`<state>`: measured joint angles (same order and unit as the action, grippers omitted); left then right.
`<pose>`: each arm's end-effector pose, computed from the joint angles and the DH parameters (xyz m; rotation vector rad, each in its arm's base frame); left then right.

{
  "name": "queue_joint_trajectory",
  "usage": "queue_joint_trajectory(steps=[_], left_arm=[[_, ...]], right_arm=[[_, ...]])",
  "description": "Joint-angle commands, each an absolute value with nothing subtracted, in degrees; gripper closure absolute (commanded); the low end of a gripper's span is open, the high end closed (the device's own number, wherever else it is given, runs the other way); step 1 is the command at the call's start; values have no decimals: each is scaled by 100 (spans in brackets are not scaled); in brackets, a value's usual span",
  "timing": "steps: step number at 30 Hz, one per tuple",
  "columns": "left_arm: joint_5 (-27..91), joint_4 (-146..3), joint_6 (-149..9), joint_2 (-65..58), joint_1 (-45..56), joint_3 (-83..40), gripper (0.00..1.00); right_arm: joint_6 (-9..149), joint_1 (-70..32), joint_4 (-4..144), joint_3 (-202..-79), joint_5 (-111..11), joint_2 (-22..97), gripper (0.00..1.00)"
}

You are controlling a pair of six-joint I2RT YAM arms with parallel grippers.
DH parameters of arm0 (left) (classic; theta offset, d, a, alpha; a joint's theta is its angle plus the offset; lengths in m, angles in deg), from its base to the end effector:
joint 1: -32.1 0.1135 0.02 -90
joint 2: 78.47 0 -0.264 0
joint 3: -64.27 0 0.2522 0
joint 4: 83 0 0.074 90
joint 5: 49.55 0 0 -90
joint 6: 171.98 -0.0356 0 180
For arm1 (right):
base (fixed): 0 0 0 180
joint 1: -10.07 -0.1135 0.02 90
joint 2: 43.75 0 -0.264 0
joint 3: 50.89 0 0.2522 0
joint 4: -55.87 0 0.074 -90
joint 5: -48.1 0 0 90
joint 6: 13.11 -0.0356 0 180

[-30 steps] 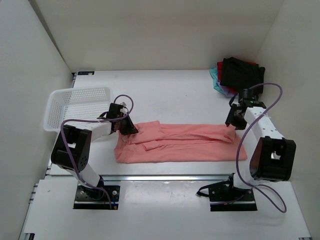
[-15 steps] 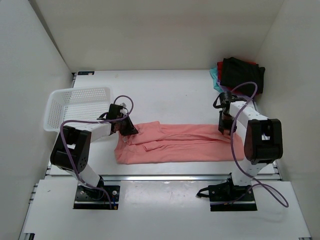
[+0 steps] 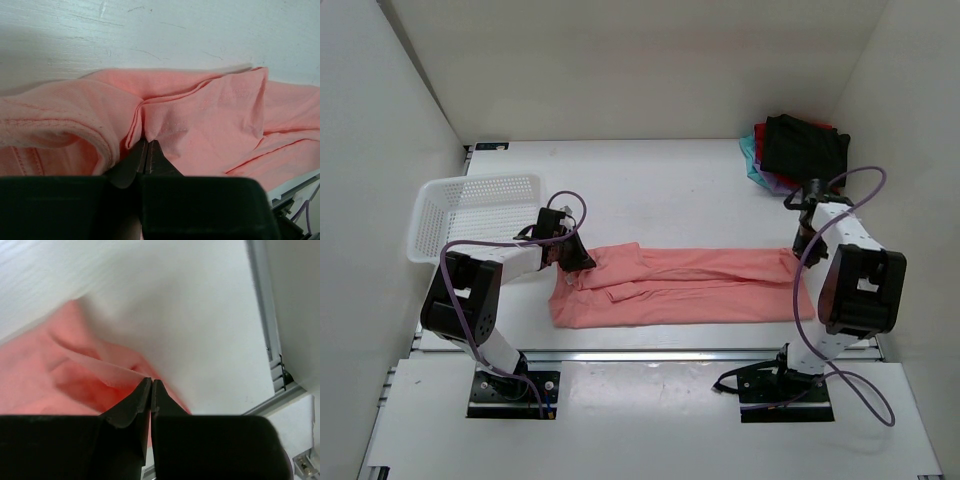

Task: Fold and stack the t-shirts
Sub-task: Fold the other side of the tshirt into a rectangle, then rotate the tshirt 90 degrees

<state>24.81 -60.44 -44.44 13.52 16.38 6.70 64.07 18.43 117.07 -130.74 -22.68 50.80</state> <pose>0.2825 -0.0895 0.1440 -0.3979 2.6373 -0.6812 0.3061 -0.0568 0.2083 0.5819 2.7879 -0.4680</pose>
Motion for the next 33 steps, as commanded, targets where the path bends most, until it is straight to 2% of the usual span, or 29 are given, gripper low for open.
queue_joint_trajectory(steps=[1,15,19,24,26,28,29,30,33], left_arm=[[2481,-5939,-4507,1127,1681,753,97],[2507,-5861,-4586,952,1751,884,96],[2533,-5843,-4630,863,1813,929,95],[2516,-5799,-4638,775,1769,939,96],[2559,-5738,-4726,767,1717,859,95],[2560,-5667,-4787,679,1664,710,98],[2516,-5623,-4762,653,1559,657,100],[2533,-5614,-4788,609,1506,631,100],[2376,-5658,-4613,538,1181,682,100]], right_arm=[[6511,2113,11516,-12855,-2081,4819,100],[6581,2843,11727,-12890,-1431,5179,100],[6652,3124,11683,-12916,-1701,5126,100],[6625,3028,11823,-13057,-1730,5135,71],[6616,2967,11885,-13188,-1633,5118,68],[6721,2845,11833,-13268,-1868,4960,70],[6940,2704,11650,-13233,-2200,4803,80],[6985,2633,11543,-13250,-2595,4688,98],[7257,1992,11368,-13111,-3317,4678,100]])
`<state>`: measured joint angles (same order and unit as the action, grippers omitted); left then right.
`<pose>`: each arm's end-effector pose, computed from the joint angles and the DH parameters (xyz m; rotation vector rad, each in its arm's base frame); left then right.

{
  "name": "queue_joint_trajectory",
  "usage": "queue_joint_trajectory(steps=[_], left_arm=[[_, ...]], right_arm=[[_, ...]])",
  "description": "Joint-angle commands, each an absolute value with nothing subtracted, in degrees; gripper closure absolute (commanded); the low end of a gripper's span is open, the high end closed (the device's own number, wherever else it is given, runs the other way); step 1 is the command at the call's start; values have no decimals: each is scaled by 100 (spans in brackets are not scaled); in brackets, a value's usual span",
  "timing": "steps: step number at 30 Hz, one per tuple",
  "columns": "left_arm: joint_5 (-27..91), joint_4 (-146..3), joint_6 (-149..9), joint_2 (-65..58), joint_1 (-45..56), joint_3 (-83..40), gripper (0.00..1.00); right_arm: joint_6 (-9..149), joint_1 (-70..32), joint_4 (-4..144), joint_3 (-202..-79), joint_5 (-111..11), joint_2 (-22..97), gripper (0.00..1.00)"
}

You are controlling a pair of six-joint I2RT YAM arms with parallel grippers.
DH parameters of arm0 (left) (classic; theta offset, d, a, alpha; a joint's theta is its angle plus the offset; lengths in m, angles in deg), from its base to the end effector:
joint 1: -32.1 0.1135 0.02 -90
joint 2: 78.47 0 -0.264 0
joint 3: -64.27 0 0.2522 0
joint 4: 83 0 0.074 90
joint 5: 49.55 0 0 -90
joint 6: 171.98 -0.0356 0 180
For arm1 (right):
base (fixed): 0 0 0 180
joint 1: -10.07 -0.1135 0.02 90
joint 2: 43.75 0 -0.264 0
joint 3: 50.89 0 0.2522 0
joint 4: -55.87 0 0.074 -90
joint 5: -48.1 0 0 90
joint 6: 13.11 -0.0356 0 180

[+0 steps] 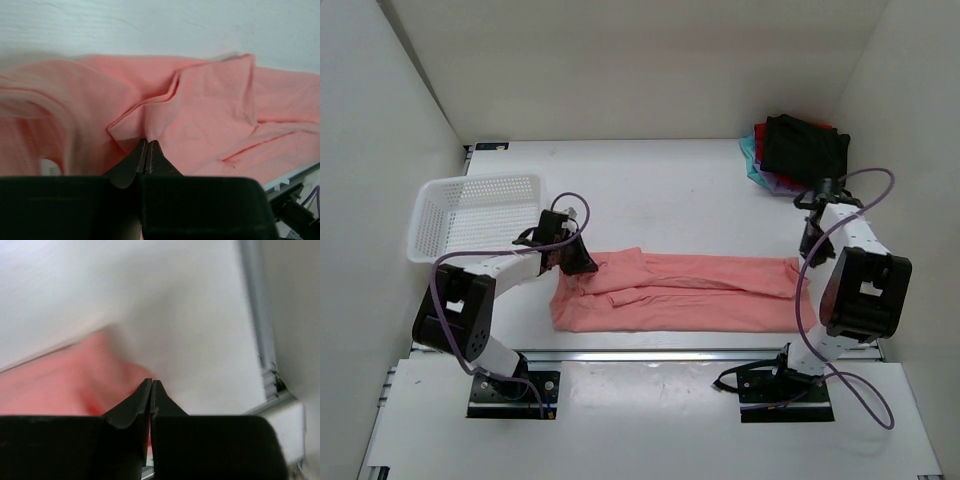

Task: Fold and stack the t-shirts
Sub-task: Rotate the tshirt 90 degrees

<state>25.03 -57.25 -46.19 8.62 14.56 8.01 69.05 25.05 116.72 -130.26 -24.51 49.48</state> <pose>0.2668 -0.0943 0.1575 -0.3148 2.6409 -0.6795 0.2950 -0.0899 0.2125 0.6233 2.7916 -0.4604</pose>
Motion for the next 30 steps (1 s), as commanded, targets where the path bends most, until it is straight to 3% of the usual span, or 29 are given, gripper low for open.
queue_joint_trajectory(steps=[1,4,9,17,24,30], left_arm=[[2366,-5667,-4473,521,1015,770,100],[2471,-5693,-4148,468,567,1033,100],[2735,-5536,-3663,433,345,1342,100],[3368,-4867,-4067,1845,573,114,100],[3562,-3885,-4567,4435,854,-3628,100],[3237,-2391,-4920,6861,907,-8317,100]], right_arm=[[7249,1695,11332,-13119,-3363,4748,100],[7285,1175,11165,-12891,-3592,4880,100],[6890,1261,10804,-12557,-4120,4994,100],[6555,1586,11172,-12512,-4006,5547,100],[6011,1482,11445,-12239,-4005,5268,100],[4825,623,11341,-11740,-4523,4355,100]])
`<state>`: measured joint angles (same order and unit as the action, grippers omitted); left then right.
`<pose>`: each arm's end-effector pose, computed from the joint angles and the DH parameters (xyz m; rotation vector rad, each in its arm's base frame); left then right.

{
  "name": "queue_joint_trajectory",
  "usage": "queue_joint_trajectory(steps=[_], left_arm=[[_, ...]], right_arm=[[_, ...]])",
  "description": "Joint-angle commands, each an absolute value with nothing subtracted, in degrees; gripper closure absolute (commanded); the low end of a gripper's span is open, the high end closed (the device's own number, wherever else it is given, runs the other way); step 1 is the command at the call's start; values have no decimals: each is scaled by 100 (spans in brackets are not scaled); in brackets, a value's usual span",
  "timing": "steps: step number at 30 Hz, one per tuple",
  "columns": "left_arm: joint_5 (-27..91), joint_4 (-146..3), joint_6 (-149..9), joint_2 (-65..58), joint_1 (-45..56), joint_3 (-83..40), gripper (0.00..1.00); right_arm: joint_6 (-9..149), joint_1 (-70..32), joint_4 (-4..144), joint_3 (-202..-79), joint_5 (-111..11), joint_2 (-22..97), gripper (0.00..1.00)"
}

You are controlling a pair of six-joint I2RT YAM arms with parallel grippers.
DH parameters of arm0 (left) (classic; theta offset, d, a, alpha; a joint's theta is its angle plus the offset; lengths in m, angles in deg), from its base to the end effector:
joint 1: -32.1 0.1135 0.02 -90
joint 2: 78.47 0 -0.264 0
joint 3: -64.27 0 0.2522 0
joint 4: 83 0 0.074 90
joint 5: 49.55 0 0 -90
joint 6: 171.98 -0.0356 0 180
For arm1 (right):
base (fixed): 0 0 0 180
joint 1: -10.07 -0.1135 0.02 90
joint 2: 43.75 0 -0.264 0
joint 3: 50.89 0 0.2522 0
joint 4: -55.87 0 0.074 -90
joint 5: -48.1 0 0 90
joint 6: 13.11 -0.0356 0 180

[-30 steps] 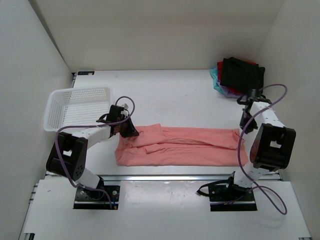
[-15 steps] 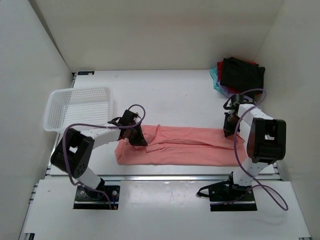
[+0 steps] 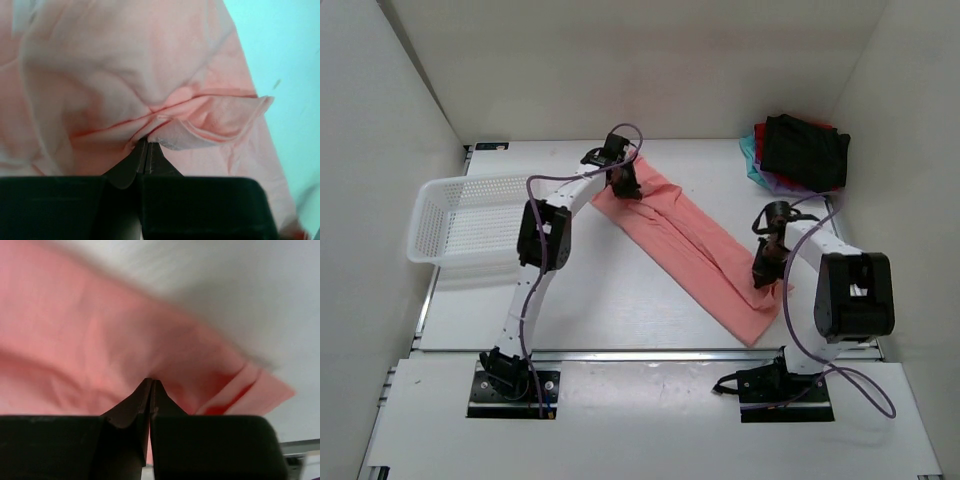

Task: Fold and stack the t-shirts
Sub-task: Rotate the tshirt 90 degrees

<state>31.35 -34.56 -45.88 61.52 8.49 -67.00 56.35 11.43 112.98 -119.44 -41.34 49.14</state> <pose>0.4840 -0.2177 0.1533 -0.2277 2.6546 -0.5746 0.2793 -0.0070 0.1648 0.5696 2.9380 0.0228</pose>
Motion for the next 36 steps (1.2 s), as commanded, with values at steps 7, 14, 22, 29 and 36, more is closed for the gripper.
queue_joint_trajectory(steps=[7,14,22,29,36], left_arm=[[2806,-2377,-4595,7949,969,-9939,100],[2877,-3278,-4402,7893,1118,-9651,100],[2349,-2801,-4726,7457,1084,-10480,100],[2005,-3907,-4683,5640,829,-7192,100],[2270,-5107,-4075,4439,820,-3931,100]], right_arm=[[2727,-1092,9973,-10756,-5235,3554,100],[3273,-2070,9599,-11112,-4657,3658,100],[4944,63,9731,-11299,-4436,3069,100],[5702,787,10109,-11221,-4604,3834,100],[5360,690,10521,-10843,-3988,3913,99]])
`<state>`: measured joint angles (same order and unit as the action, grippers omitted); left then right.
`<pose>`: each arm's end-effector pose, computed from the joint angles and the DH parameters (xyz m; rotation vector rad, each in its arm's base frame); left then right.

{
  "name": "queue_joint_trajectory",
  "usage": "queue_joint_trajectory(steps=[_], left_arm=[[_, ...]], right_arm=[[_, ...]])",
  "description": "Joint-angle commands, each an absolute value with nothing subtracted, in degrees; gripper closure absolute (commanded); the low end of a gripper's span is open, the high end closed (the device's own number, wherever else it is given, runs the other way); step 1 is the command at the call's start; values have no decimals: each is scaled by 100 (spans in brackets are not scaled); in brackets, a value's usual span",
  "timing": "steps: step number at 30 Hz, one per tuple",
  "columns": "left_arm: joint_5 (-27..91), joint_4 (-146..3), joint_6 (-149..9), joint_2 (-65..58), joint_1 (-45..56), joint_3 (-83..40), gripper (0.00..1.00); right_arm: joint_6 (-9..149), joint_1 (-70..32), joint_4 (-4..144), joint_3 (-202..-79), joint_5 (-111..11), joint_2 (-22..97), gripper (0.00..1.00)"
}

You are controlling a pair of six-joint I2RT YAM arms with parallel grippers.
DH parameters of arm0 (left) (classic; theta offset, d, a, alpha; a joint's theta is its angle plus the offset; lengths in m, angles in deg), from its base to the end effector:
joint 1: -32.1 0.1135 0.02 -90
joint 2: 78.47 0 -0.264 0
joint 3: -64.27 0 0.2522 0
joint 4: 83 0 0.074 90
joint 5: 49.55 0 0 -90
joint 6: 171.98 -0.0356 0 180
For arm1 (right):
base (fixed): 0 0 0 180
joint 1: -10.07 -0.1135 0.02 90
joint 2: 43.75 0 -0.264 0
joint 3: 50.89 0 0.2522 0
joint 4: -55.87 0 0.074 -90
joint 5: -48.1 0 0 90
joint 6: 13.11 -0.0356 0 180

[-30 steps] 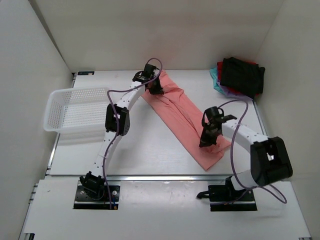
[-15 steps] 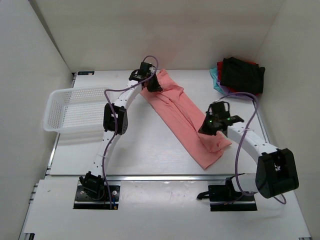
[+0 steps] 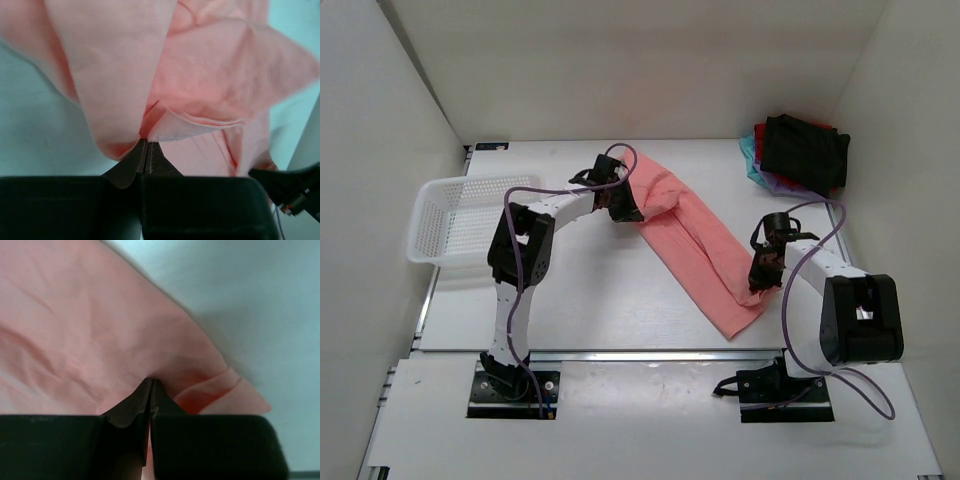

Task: Fold and stack the t-shirts
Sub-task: Rotate the tshirt 90 degrees

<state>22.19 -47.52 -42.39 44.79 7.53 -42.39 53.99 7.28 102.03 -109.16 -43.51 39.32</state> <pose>0.4253 -0.2067 0.1772 -0.1991 2.6177 -0.8352 0.2525 0.0133 0.1662 0.4859 2.7781 0.1438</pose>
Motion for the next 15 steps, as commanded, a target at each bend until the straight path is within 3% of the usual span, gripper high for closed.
queue_joint_trajectory(steps=[1,8,11,15], left_arm=[[2313,-4965,-4198,4606,802,-4123,100],[2340,-4296,-4331,5889,810,-5722,100],[2340,-4033,-4278,6591,1012,-6969,100],[2235,-3532,-3867,8057,1206,-9820,100]], right_arm=[[5334,664,10575,-10799,-3944,3922,100],[4535,-476,10716,-10184,-4294,3545,100],[3998,-995,10515,-9955,-4594,3527,100],[3419,-1524,10031,-9630,-5094,3676,100]])
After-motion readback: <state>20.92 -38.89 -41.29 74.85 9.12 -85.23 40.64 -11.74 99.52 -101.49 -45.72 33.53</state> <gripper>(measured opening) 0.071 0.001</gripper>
